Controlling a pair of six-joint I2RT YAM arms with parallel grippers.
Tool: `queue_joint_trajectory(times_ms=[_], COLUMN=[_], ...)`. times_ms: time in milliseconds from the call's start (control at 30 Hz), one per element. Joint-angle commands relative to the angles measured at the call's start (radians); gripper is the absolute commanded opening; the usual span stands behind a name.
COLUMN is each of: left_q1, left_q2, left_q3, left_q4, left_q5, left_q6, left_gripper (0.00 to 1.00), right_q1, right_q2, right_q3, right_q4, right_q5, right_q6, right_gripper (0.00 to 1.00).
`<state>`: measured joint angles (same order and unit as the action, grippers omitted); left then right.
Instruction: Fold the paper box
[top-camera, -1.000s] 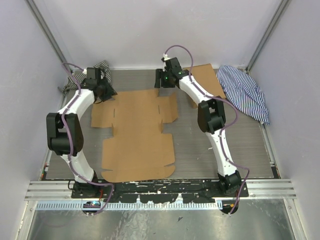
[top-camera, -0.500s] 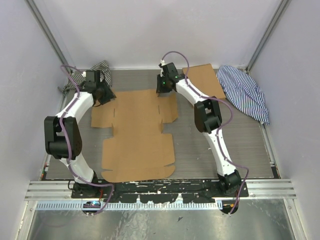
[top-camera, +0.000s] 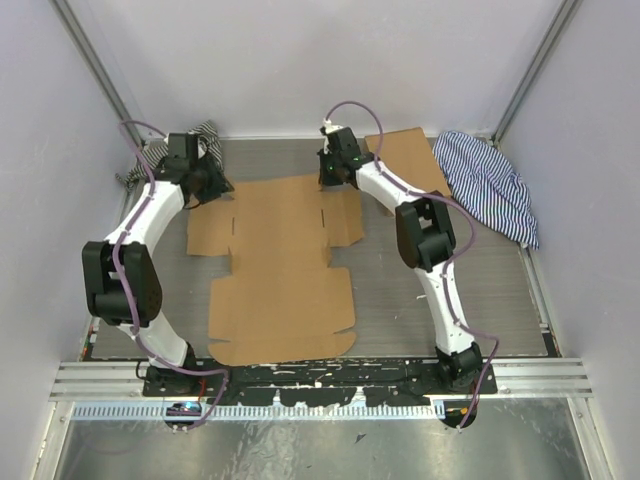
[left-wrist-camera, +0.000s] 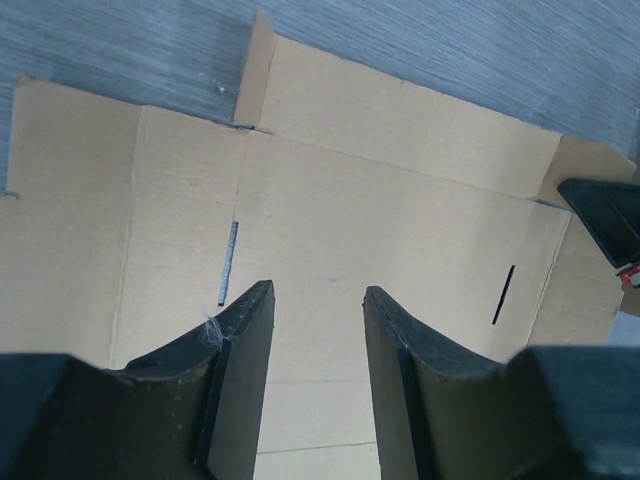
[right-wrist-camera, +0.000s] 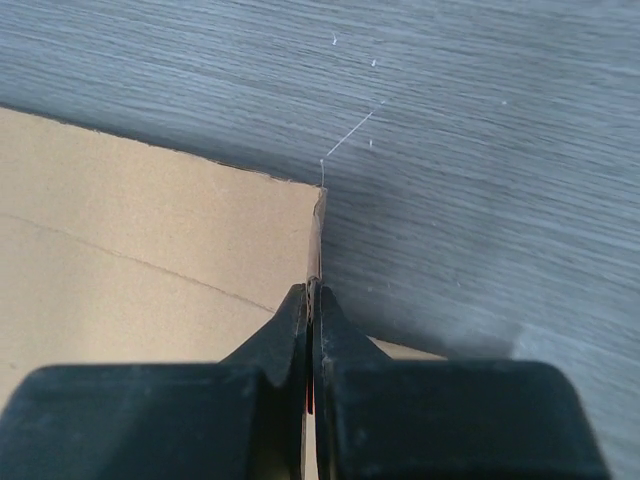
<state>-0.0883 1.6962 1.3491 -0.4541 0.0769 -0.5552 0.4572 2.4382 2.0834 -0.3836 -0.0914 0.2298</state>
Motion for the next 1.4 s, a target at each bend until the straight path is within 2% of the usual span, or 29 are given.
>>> queue_joint_trajectory(times_ms=[0, 333, 600, 700, 967, 1233, 1367], left_q1=[-0.010, -0.055, -0.077, -0.077, -0.077, -0.077, -0.079], left_q2=[-0.053, -0.099, -0.199, -0.188, -0.080, -0.051, -0.041], left_q3=[0.086, 0.242, 0.209, 0.202, 0.255, 0.231, 0.185], left_q4=[-0.060, -0.152, -0.069, -0.036, -0.072, -0.072, -0.096], left_q5=[0.046, 0.079, 0.153, 0.225, 0.532, 0.774, 0.782], left_q6=[0.063, 0.158, 0.256, 0.283, 0.344, 0.357, 0.380], left_gripper=[0.49, 0.52, 0.62, 0.64, 0.63, 0.61, 0.61], right_q1=[0.030, 0.075, 0.155, 0.182, 0.200, 0.209, 0.210], right_q2=[-0.250, -0.494, -0.726, -0.794, -0.968, -1.006, -1.002], right_q3=[-0.131, -0.387, -0.639, -0.718, -0.911, -0.926, -0.918], right_q4=[0.194, 0.268, 0.269, 0.263, 0.327, 0.319, 0.308], right_q5=[0.044, 0.074, 0.107, 0.122, 0.100, 0.093, 0.091], right_q6=[-0.065, -0.092, -0.128, -0.135, -0.130, -0.126, -0.123], right_gripper=[0.01, 0.01, 0.03, 0.04, 0.04, 0.04, 0.04])
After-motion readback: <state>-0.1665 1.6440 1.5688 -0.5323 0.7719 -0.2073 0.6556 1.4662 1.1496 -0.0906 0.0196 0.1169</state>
